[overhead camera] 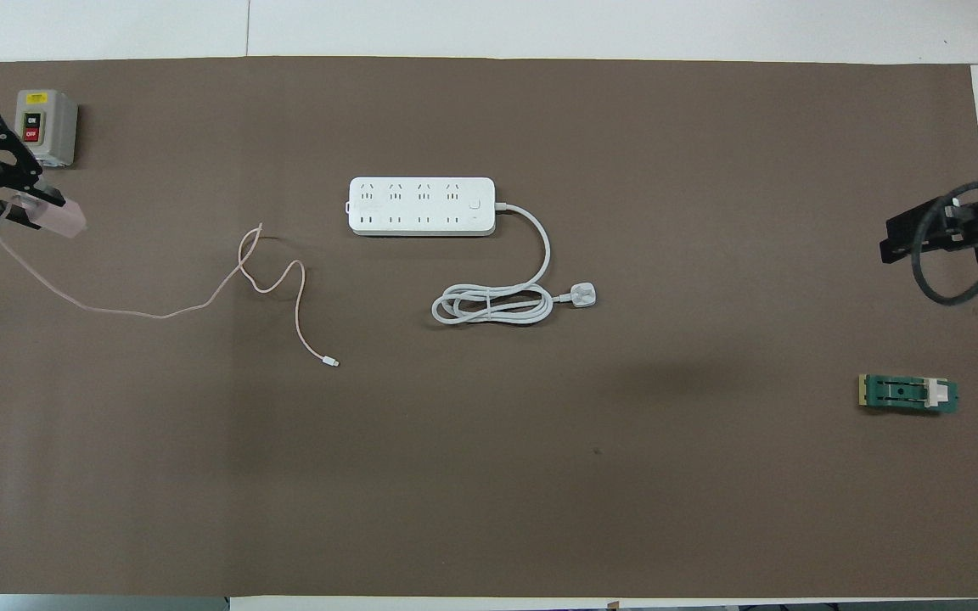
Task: Plug charger into power strip
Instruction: 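Bring the held charger to a socket on the white power strip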
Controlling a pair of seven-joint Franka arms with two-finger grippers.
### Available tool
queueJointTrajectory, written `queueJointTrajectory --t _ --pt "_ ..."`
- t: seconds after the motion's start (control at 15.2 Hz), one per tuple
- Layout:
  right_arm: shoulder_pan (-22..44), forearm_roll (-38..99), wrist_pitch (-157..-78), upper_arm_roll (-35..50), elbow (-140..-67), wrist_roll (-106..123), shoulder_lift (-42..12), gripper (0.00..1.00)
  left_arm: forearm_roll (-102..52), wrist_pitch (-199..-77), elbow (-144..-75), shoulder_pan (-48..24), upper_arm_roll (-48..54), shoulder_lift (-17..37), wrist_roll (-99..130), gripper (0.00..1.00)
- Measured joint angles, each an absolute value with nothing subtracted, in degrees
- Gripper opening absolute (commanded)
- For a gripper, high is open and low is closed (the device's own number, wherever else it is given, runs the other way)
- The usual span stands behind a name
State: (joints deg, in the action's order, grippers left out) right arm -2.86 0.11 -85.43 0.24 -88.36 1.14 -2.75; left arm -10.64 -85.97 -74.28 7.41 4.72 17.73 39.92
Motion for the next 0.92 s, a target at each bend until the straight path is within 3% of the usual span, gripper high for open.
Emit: queueJointTrajectory --t 0.33,0.92 --pt "-2.85 -1.64 -85.55 0.44 -93.27 1.66 3.4 1.0 -9.65 -94.04 -74.3 0.98 4.86 18.49 67.48 0.0" --pt "-2.86 -1.65 -88.03 0.43 -93.29 1.66 3.54 1.0 -0.94 -101.07 -76.12 -11.79 4.96 27.08 103.19 0.0"
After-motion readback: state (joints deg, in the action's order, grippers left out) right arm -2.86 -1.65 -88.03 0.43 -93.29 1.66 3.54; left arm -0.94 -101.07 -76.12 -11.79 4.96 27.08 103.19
